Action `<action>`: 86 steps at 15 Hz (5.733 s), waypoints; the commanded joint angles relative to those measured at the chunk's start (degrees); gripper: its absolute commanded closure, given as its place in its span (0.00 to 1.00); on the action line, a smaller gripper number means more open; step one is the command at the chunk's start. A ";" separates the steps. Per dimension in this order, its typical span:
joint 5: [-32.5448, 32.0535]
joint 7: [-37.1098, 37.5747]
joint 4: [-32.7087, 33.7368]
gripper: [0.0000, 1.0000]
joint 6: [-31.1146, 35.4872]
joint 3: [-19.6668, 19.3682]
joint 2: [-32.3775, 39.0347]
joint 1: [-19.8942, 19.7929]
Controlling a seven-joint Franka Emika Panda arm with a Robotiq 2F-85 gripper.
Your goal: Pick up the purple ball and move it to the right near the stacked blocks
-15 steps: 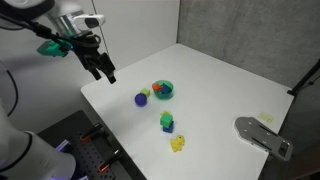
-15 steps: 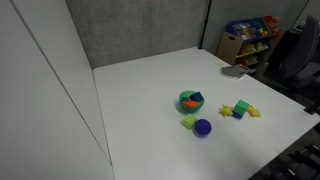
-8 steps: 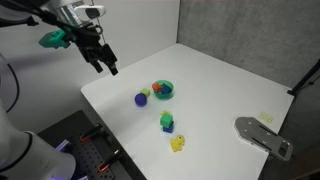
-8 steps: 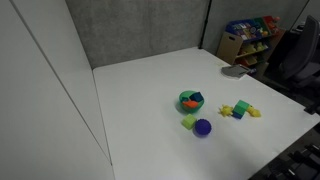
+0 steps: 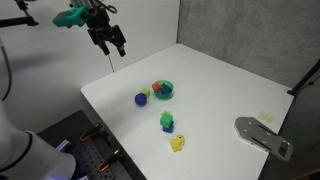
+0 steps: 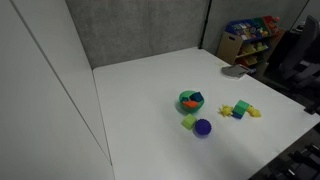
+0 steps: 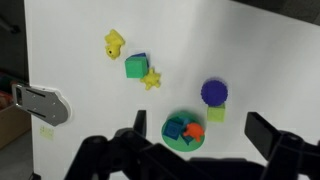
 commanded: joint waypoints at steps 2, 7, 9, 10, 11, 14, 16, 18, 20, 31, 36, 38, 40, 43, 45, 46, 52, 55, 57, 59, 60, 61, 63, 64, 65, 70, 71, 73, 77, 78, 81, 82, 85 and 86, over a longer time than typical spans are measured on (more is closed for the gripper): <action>2.42 2.64 13.43 0.00 -3.79 -0.80 11.20 0.48; 6.76 0.87 20.76 0.00 -1.83 -2.36 21.46 0.93; 8.73 -0.19 22.26 0.00 0.05 -2.96 25.96 0.99; 9.50 -0.61 22.95 0.00 0.87 -3.15 28.13 0.96; 10.33 -1.24 23.26 0.00 2.39 -3.26 30.35 1.03; 12.14 -2.84 23.95 0.00 5.72 -3.29 35.95 1.15; 13.14 -3.89 23.51 0.00 8.20 -3.00 38.70 1.28; 13.60 -3.73 22.55 0.00 11.19 -2.80 40.90 1.46; 12.77 -1.84 21.57 0.00 13.96 -2.82 43.55 1.77; 10.96 0.93 20.99 0.00 29.22 -4.07 63.65 2.74; 11.00 0.88 21.40 0.00 38.30 -4.10 70.42 3.70; 10.90 0.72 21.56 0.00 41.45 -4.11 72.26 4.09; 10.47 0.69 21.45 0.00 45.04 -4.45 73.64 4.77; 10.13 0.30 21.33 0.00 48.93 -4.30 75.13 5.14; 9.49 0.46 21.31 0.00 50.05 -4.76 75.53 5.73; 9.22 0.48 21.20 0.25 50.45 -4.96 75.56 5.94; 9.25 0.35 18.95 0.49 48.12 -4.04 70.26 5.55; 9.29 0.43 18.12 0.58 46.68 -3.78 66.16 5.55; 9.65 0.16 18.01 0.61 44.22 -3.22 62.95 4.99; 9.81 0.37 18.47 0.63 40.61 -3.49 59.71 4.77; 9.49 1.09 19.05 0.65 39.07 -4.34 58.39 4.97; 9.30 1.40 19.67 0.66 37.67 -4.88 57.35 4.79; 9.61 1.20 21.10 0.67 34.89 -5.64 55.81 3.62; 9.24 1.74 21.87 0.69 33.91 -6.60 55.44 3.23; 9.17 1.90 22.46 0.69 33.04 -7.14 55.18 2.66; 8.32 3.33 24.75 0.69 33.28 -11.57 56.72 -0.47; 8.20 3.71 25.04 0.69 33.66 -12.47 57.28 -1.05; 8.42 3.54 25.55 0.69 34.25 -14.00 58.48 -2.80; 8.71 3.88 27.00 0.69 36.18 -16.87 61.15 -5.95; 9.11 3.68 27.41 0.69 36.82 -17.28 62.02 -6.88; 10.52 3.66 28.93 0.69 37.72 -17.83 65.09 -9.32; 11.40 3.58 29.37 0.69 37.78 -17.55 66.16 -10.30; 14.86 2.40 30.48 0.69 37.95 -15.85 69.19 -13.35; 15.89 2.02 30.89 0.69 38.18 -15.33 70.20 -14.23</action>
